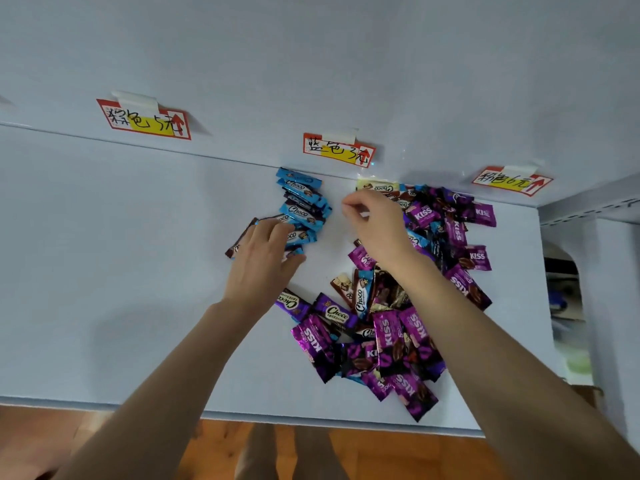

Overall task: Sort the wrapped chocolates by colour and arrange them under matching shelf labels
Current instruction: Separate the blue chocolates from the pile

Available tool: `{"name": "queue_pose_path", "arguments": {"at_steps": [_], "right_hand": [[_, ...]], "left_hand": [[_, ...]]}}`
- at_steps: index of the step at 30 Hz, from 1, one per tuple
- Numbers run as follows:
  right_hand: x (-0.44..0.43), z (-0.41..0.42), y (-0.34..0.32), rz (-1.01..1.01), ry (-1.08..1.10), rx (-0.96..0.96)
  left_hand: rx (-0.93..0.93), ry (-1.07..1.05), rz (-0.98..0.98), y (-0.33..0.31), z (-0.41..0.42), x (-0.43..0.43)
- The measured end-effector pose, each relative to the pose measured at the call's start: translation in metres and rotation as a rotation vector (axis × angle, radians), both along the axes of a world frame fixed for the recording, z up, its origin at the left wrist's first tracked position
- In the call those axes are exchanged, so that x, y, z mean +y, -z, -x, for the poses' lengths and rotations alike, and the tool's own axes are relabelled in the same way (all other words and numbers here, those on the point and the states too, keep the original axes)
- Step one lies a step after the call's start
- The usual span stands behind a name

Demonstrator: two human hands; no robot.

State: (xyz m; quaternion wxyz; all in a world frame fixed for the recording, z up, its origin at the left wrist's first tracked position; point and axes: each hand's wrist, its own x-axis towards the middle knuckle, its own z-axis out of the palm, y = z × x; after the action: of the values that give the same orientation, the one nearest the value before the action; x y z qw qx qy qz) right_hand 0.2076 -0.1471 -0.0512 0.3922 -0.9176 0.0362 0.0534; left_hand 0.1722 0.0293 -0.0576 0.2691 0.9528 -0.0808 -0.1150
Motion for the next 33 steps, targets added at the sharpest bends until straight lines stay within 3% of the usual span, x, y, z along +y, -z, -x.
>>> {"name": "queue_pose_path", "arguments": {"at_steps": [6,13,17,24,29,33], "right_hand": [[-0.058,0.051,-0.005,0.214,0.204,-0.039],[-0.064,0.045,0.002,0.379,0.203,0.143],[-0.068,0.05,-0.004,0.294,0.284,0.152],[-0.092,0.073,-0.02,0.054,0.399,0.075],[-0.096,0.074,-0.014,-0.024,0.22,0.175],[-0.094,0.07,-0.007,-0.085,0.076,0.254]], "left_hand": [[0.026,0.22,0.04,-0.005,0.011,-0.032],[0.075,0.308,-0.075,-0.002,0.014,-0.069],[0.153,0.34,-0.264,0.003,0.02,-0.083],[0.224,0.25,-0.33,-0.004,0.025,-0.096],[0.258,0.102,-0.35,-0.007,0.033,-0.111],[0.329,-0.029,-0.211,-0.005,0.042,-0.111]]}}
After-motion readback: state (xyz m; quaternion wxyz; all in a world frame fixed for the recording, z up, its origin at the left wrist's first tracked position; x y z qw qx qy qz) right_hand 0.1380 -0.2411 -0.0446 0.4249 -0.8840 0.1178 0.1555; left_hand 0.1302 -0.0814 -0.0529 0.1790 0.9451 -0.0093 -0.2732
